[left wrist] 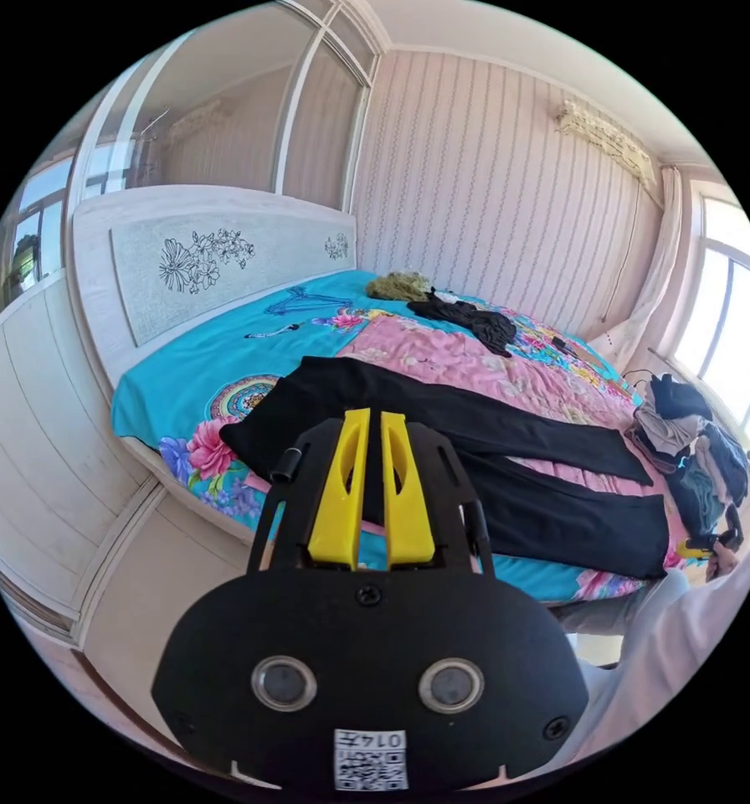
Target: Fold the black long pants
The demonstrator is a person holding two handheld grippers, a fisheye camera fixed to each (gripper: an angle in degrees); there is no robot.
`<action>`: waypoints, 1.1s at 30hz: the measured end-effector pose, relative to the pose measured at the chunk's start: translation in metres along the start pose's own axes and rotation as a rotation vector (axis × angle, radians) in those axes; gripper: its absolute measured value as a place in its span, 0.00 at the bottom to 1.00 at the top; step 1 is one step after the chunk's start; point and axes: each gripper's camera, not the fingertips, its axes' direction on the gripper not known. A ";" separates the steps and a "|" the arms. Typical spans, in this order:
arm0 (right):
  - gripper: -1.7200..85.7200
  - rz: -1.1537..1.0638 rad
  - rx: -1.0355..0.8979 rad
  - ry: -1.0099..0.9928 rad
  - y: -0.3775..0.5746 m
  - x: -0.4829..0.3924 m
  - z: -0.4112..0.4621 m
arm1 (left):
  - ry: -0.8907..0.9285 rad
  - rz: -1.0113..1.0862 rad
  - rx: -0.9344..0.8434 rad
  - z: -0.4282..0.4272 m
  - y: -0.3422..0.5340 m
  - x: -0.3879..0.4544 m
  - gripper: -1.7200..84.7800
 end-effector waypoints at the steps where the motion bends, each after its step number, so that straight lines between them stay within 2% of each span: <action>1: 0.12 0.016 0.000 0.009 0.000 0.010 -0.004 | 0.005 -0.015 -0.025 0.004 -0.002 0.002 0.03; 5: 0.12 0.060 -0.043 0.088 0.000 0.037 -0.009 | 0.120 -0.100 -0.172 0.022 -0.005 -0.007 0.01; 8: 0.11 0.054 -0.068 0.119 -0.001 0.048 -0.008 | 0.181 -0.155 -0.165 0.026 -0.005 -0.017 0.01; 12: 0.10 0.017 -0.101 0.166 -0.009 0.045 -0.006 | 0.091 -0.140 -0.212 0.036 -0.006 -0.026 0.02; 19: 0.02 -0.063 -0.195 0.291 -0.019 0.031 -0.005 | -0.001 -0.255 -0.280 0.071 -0.008 -0.058 0.08; 26: 0.02 0.006 -0.082 0.227 -0.011 0.038 -0.066 | -0.055 -0.463 -0.356 0.124 -0.016 -0.094 0.12; 33: 0.03 0.031 0.031 0.194 -0.006 0.038 -0.119 | -0.031 -0.529 -0.381 0.163 -0.029 -0.108 0.13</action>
